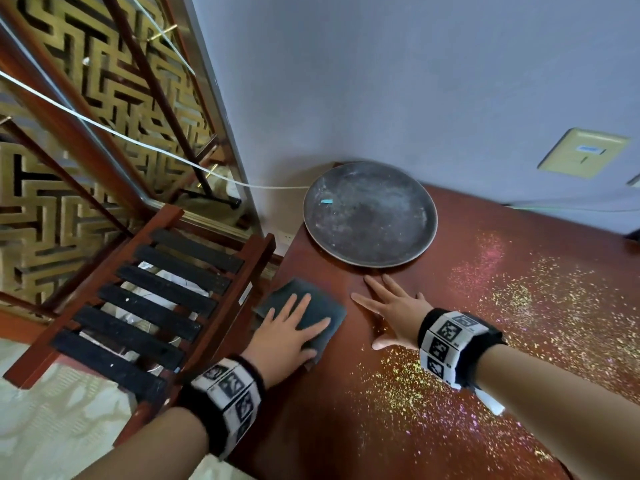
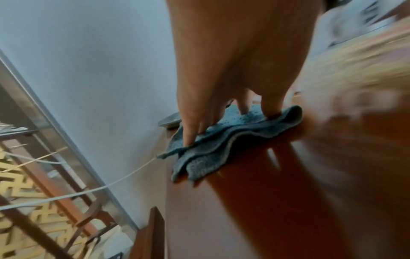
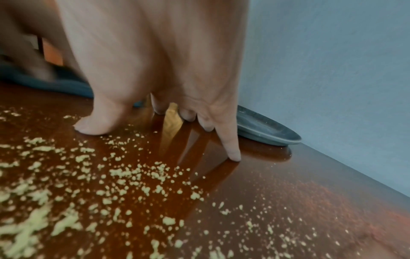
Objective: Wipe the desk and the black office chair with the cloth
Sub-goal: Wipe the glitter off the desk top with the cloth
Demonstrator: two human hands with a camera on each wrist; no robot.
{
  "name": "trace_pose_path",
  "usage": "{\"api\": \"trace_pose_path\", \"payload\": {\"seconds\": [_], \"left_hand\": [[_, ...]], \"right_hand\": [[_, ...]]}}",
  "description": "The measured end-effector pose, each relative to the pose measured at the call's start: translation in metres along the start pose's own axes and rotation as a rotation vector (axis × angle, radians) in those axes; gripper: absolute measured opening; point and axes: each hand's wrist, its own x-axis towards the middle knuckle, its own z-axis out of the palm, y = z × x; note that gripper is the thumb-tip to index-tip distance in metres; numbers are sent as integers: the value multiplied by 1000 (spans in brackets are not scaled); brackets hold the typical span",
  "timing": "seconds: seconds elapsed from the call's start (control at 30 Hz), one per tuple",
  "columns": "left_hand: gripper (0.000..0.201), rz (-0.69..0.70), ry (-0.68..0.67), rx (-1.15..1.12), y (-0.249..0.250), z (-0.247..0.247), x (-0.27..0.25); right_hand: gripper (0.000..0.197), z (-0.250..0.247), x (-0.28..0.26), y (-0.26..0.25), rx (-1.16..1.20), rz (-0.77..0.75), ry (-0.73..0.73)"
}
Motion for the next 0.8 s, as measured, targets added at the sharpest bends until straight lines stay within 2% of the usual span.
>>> {"api": "trace_pose_path", "payload": {"seconds": [0.03,0.07,0.13,0.2,0.27,0.3,0.33,0.37,0.43,0.53,0.6,0.7,0.77,0.8], "left_hand": [[61,43,82,35,-1,14,-23],[65,42,40,-24,-1,25,-48],[75,0,69,-65,-5,47,-74],[78,-35,34,-81,-9,50,-65],[74,-53,115,-89,-10,29,-34],[68,-63,78,-94,-9,16,-20],[62,-87,-16,-109,-9,10,-11],[60,-89,-17,-135,-8,11,-11],[64,-42,67,-69,-5,23,-36],[57,-40,53,-49,-6,62,-96],[56,-25,11,-70,-9,70,-118],[66,-35,48,-78,-13,58,-95],[57,-80,-5,-118,-15,51,-77],[56,-77,29,-104,-15,51,-78]], "right_hand": [[96,-1,1,0,3,3,-5],[96,-1,0,-1,7,6,-14],[96,0,0,-1,15,6,-18],[95,0,0,-1,14,4,-22],[95,0,1,0,9,5,-15],[95,0,1,1,9,5,-12],[95,1,2,1,10,8,-11],[95,1,2,1,7,10,-13],[96,2,2,0,2,12,-17],[97,0,1,-2,-15,11,-21],[98,-2,-1,-5,-39,15,-34],[99,-3,2,-5,-37,25,-37],[99,-4,3,-4,-35,25,-32],[99,-4,2,-4,-32,25,-31]]}}
